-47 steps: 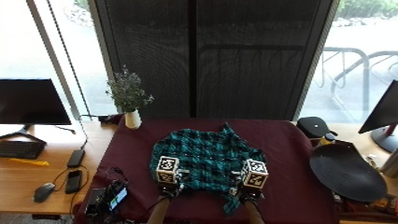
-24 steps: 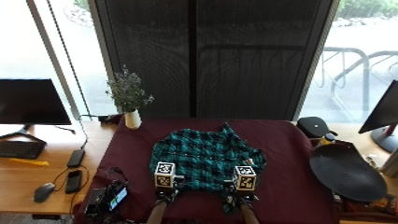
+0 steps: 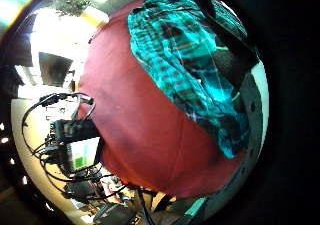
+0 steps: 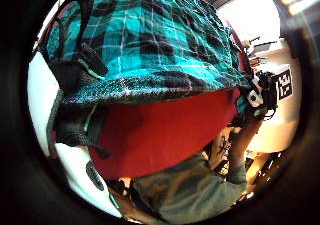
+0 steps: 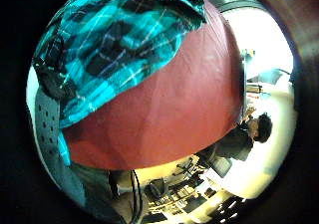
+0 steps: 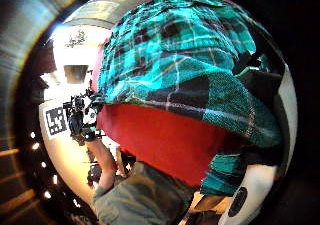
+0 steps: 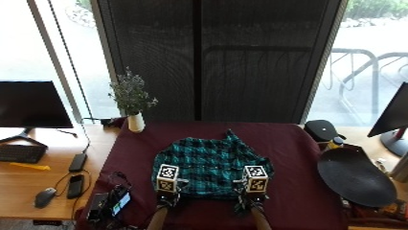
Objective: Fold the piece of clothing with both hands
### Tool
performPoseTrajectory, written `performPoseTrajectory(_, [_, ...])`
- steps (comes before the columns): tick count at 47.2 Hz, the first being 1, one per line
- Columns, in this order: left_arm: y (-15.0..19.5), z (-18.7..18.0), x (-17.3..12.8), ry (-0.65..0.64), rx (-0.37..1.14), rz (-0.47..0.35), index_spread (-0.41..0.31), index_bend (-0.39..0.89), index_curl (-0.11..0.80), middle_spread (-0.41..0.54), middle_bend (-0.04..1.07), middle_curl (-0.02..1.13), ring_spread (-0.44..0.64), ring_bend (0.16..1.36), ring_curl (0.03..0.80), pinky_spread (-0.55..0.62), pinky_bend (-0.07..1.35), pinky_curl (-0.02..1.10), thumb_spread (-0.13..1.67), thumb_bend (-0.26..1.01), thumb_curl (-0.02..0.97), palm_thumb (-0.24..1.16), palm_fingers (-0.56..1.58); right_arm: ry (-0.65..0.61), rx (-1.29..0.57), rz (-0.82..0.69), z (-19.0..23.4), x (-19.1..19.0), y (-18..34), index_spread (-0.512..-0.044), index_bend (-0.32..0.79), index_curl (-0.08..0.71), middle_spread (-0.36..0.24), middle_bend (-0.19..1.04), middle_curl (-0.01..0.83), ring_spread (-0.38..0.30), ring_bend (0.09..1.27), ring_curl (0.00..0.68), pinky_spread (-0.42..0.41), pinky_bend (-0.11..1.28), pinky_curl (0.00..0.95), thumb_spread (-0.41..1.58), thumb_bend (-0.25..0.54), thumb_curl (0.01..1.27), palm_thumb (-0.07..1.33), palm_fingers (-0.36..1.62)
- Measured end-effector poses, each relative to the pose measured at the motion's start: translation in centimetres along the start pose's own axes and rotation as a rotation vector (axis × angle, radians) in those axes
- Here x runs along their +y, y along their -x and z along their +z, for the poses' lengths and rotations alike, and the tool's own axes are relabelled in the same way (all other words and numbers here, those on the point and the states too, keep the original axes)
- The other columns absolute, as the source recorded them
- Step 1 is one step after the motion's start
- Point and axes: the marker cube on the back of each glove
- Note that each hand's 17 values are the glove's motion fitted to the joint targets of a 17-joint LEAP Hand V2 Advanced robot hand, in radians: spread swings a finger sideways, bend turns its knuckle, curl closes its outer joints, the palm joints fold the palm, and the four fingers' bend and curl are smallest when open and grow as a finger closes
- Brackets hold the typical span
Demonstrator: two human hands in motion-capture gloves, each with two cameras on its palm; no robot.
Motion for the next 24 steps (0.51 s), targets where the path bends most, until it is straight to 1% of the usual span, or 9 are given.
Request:
performPoseTrajectory(1, [-0.2, -0.4, 1.2, 0.101, 0.015, 0.014, -0.288, 0.28, 0.439, -0.300, 0.41, 0.48, -0.31, 0.56, 0.373, 0.08, 0.07, 0.16, 1.11, -0.01, 0.326, 0.65, 1.13, 0.016, -0.004, -0.016, -0.6, 0.5, 0.0, -0.314, 0.12, 0.333, -0.177, 0.19, 0.336, -0.250, 0.52, 0.367, -0.199, 0.54, 0.338, 1.07, 0.136, 0.46, 1.06, 1.09])
performPoseTrajectory(2, [-0.2, -0.9, 2.0, 0.170, 0.021, 0.030, -0.292, 0.28, 0.442, -0.304, 0.43, 0.49, -0.31, 0.57, 0.379, 0.07, 0.08, 0.15, 1.11, -0.01, 0.325, 0.65, 1.14, 0.031, -0.005, -0.034, -1.2, 1.0, 0.1, -0.311, 0.11, 0.332, -0.178, 0.20, 0.343, -0.255, 0.53, 0.376, -0.211, 0.54, 0.346, 1.07, 0.134, 0.46, 1.07, 1.11])
performPoseTrajectory(4, [-0.1, -2.2, 3.0, 0.255, 0.027, 0.065, -0.298, 0.27, 0.446, -0.312, 0.45, 0.50, -0.33, 0.58, 0.386, 0.06, 0.08, 0.15, 1.11, -0.01, 0.324, 0.65, 1.14, 0.061, -0.003, -0.073, -2.7, 2.1, 0.4, -0.309, 0.10, 0.330, -0.180, 0.19, 0.352, -0.264, 0.54, 0.389, -0.232, 0.56, 0.357, 1.07, 0.126, 0.47, 1.07, 1.13])
performPoseTrajectory(7, [0.1, -4.3, 3.8, 0.319, 0.053, 0.109, -0.306, 0.28, 0.453, -0.329, 0.47, 0.50, -0.34, 0.59, 0.395, 0.04, 0.09, 0.13, 1.11, -0.02, 0.325, 0.66, 1.14, 0.090, 0.022, -0.120, -5.4, 3.5, 0.8, -0.306, 0.08, 0.318, -0.183, 0.21, 0.369, -0.275, 0.56, 0.402, -0.257, 0.57, 0.367, 1.03, 0.088, 0.47, 1.05, 1.16])
performPoseTrajectory(10, [0.4, -6.6, 3.8, 0.341, 0.081, 0.126, -0.311, 0.27, 0.458, -0.337, 0.49, 0.51, -0.35, 0.60, 0.399, 0.03, 0.09, 0.13, 1.11, -0.02, 0.324, 0.66, 1.14, 0.084, 0.070, -0.136, -8.6, 3.6, 1.1, -0.300, 0.08, 0.308, -0.188, 0.24, 0.388, -0.283, 0.58, 0.409, -0.280, 0.57, 0.368, 1.01, 0.052, 0.47, 1.03, 1.21])
performPoseTrajectory(13, [0.8, -8.8, 2.7, 0.307, 0.077, 0.091, -0.314, 0.26, 0.463, -0.346, 0.52, 0.51, -0.36, 0.60, 0.402, 0.02, 0.08, 0.11, 1.11, -0.02, 0.323, 0.66, 1.13, 0.037, 0.093, -0.126, -12.0, 2.4, 1.5, -0.298, 0.09, 0.302, -0.193, 0.26, 0.401, -0.288, 0.60, 0.413, -0.292, 0.57, 0.370, 0.99, 0.028, 0.47, 1.02, 1.23])
performPoseTrajectory(16, [1.3, -11.0, 0.7, 0.211, 0.057, 0.000, -0.310, 0.25, 0.465, -0.348, 0.54, 0.52, -0.36, 0.60, 0.405, 0.02, 0.09, 0.10, 1.11, -0.02, 0.322, 0.67, 1.13, -0.046, 0.079, -0.094, -15.1, 0.1, 1.9, -0.296, 0.10, 0.298, -0.199, 0.28, 0.413, -0.289, 0.61, 0.416, -0.306, 0.56, 0.370, 0.97, 0.007, 0.48, 1.02, 1.25])
performPoseTrajectory(20, [2.0, -12.2, -3.1, 0.032, 0.031, -0.141, -0.307, 0.25, 0.472, -0.353, 0.57, 0.52, -0.36, 0.59, 0.405, 0.03, 0.07, 0.09, 1.14, -0.01, 0.320, 0.68, 1.11, -0.188, 0.065, -0.005, -17.7, -4.6, 2.1, -0.295, 0.11, 0.296, -0.203, 0.29, 0.424, -0.287, 0.64, 0.424, -0.320, 0.56, 0.372, 0.96, -0.010, 0.48, 1.03, 1.27])
performPoseTrajectory(24, [2.4, -12.3, -6.7, -0.100, 0.043, -0.226, -0.302, 0.24, 0.479, -0.349, 0.60, 0.53, -0.35, 0.56, 0.405, 0.05, 0.08, 0.07, 1.18, 0.00, 0.314, 0.70, 1.08, -0.320, 0.093, 0.092, -18.5, -9.8, 2.3, -0.295, 0.12, 0.296, -0.209, 0.29, 0.431, -0.285, 0.66, 0.427, -0.325, 0.57, 0.374, 0.95, -0.015, 0.48, 1.03, 1.27])
